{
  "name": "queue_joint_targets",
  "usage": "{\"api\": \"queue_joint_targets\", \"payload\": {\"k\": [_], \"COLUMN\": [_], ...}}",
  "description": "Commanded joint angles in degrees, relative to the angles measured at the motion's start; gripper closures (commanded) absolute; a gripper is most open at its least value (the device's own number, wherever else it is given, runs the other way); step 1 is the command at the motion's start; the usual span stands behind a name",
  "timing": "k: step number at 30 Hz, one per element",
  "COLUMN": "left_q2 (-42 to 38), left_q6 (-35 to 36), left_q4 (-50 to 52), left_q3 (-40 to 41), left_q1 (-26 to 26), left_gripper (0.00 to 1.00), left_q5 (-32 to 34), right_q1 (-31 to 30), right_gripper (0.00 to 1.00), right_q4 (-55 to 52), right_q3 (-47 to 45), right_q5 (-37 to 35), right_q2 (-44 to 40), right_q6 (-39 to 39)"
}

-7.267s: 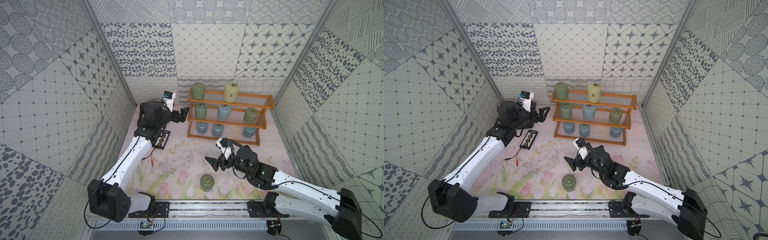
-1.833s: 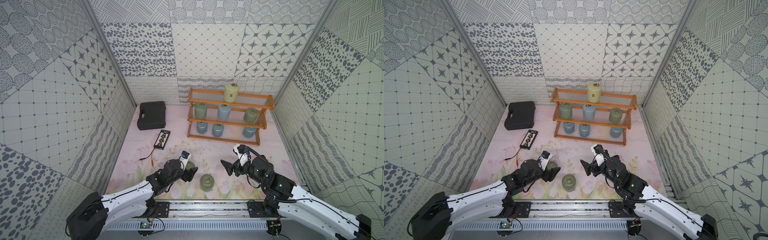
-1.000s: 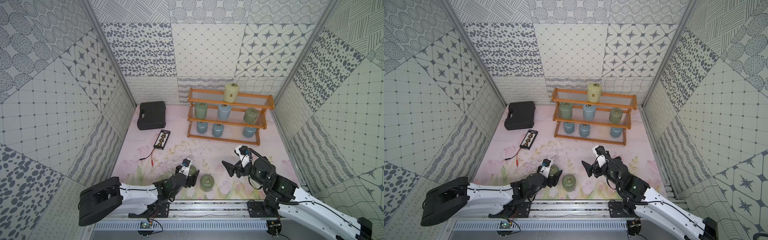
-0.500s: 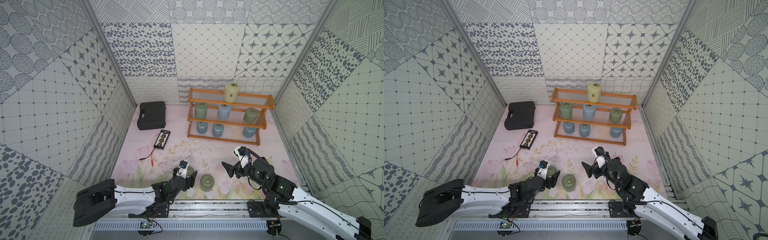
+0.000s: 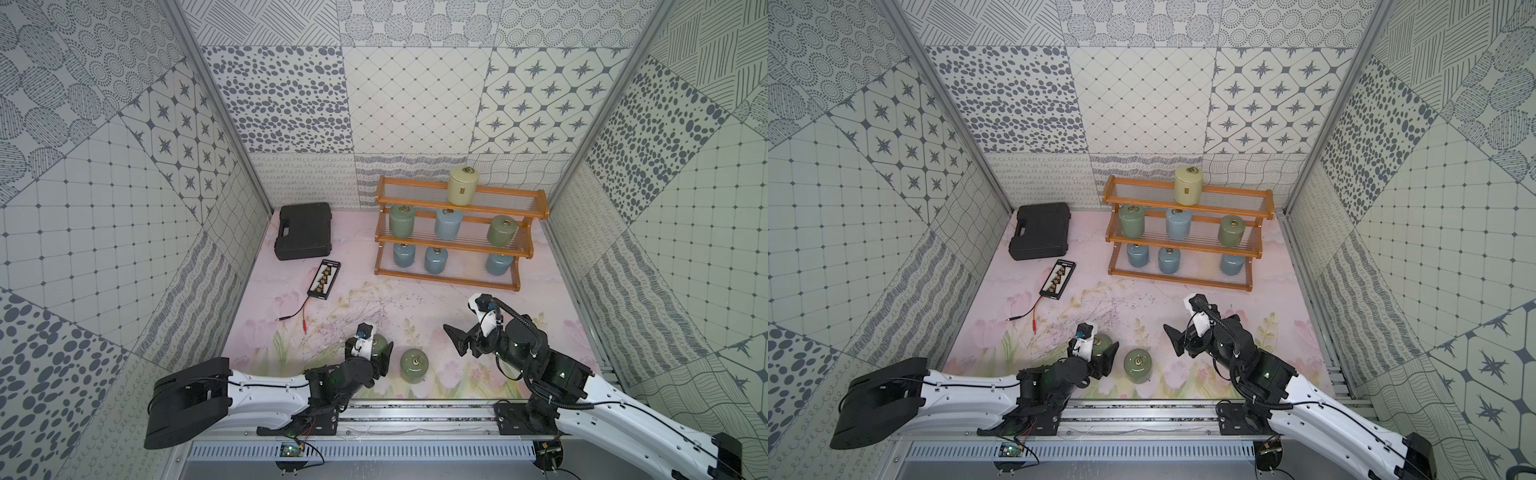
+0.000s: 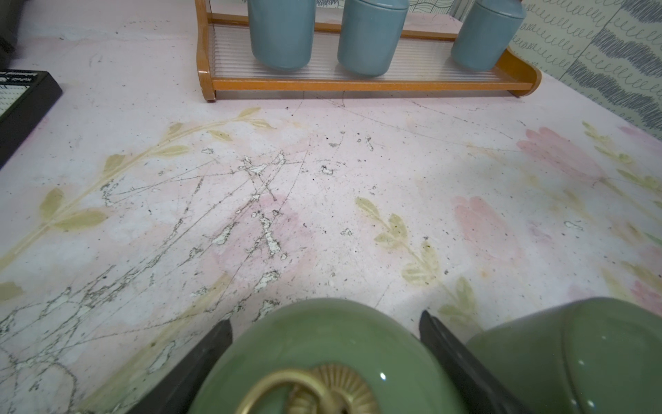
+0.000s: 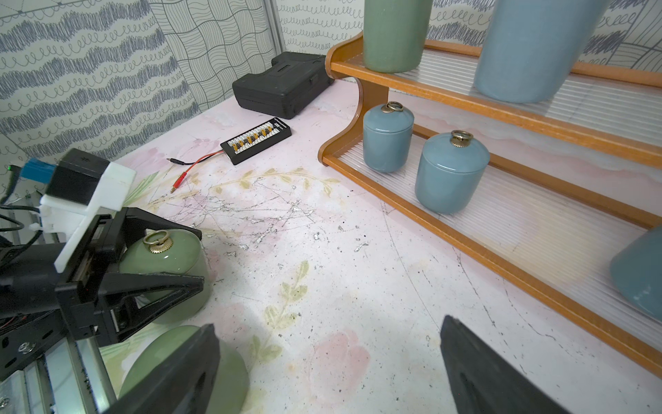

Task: Remove the tea canisters from the shelf
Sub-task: Place the tea canister at the center of the board.

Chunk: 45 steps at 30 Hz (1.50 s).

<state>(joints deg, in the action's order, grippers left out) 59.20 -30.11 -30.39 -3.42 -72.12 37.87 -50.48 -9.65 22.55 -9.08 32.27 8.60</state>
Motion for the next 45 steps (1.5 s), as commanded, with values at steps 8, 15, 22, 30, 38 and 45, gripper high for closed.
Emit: {"api": "queue_joint_targets", "payload": {"k": [8, 15, 22, 30, 38, 45], "left_q2": [0.6, 0.8, 0.6, 0.3, -0.1, -1.5], "left_q6": [-5.3, -6.4, -7.4, -7.9, -7.9, -7.2], "left_q4": [9.5, 12.8, 13.8, 15.0, 15.4, 15.6], "left_q3": [-0.5, -1.9, -2.0, -2.4, -2.4, -2.1], "left_q1": [-2.8, -5.1, -6.3, -6.8, -7.1, -7.2], "left_gripper": [0.24, 0.22, 0.2, 0.18, 0.16, 0.12], "left_q5": [3.8, 5.6, 6.6, 7.1, 7.4, 7.5], "right_q1": [0.1, 0.1, 0.1, 0.1, 0.2, 0.1], "right_gripper": [0.0, 0.0, 0.0, 0.0, 0.0, 0.0], "right_q4": [2.0, 2.0, 1.4, 1.0, 1.0, 1.1], "right_q3": [-1.1, -1.2, -1.5, -1.5, -1.7, -1.8], "right_q5": [-0.1, 0.0, -0.3, -0.4, -0.4, -0.5], "right_q2": [-0.7, -1.2, -2.3, -2.8, -2.8, -2.7], "right_q6": [0.0, -0.1, -0.1, 0.1, -0.1, 0.1]}}
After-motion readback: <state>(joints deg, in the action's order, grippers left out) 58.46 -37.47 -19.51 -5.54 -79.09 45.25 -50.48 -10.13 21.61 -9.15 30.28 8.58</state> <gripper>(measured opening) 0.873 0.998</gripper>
